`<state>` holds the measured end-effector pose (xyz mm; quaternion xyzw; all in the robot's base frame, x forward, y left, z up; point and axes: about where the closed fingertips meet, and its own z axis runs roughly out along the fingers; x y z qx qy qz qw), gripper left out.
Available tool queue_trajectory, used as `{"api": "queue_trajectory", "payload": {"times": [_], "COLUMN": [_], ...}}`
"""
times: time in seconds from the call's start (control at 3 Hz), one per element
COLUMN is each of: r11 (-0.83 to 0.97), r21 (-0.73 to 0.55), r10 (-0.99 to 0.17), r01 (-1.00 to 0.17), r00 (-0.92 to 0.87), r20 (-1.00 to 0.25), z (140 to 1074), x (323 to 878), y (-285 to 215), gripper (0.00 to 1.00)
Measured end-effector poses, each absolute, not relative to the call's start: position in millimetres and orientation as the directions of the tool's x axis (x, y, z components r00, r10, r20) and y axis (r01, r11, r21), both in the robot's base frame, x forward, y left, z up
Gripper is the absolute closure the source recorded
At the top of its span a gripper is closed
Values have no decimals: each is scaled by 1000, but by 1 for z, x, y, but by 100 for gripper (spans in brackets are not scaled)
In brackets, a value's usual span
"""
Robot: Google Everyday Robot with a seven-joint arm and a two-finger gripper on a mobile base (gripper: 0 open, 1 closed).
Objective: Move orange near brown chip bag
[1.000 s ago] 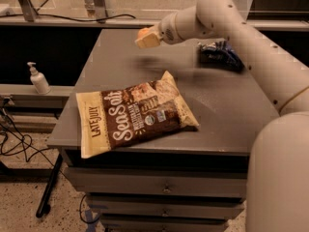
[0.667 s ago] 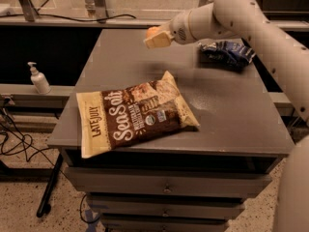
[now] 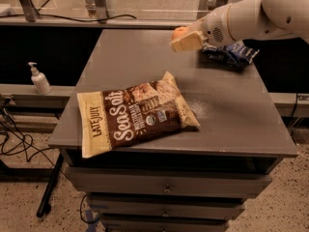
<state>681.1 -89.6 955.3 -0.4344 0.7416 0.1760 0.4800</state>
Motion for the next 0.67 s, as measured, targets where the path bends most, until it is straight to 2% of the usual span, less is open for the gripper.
{"api": "queue_trajectory", "payload": {"times": [0.67], "r11": [547], "r21": [-116], "r10": [-475], "r01": [-829], "r00": [-193], "r20": [-859], "z": [946], "x": [666], "y": [-102], "gripper": [100]}}
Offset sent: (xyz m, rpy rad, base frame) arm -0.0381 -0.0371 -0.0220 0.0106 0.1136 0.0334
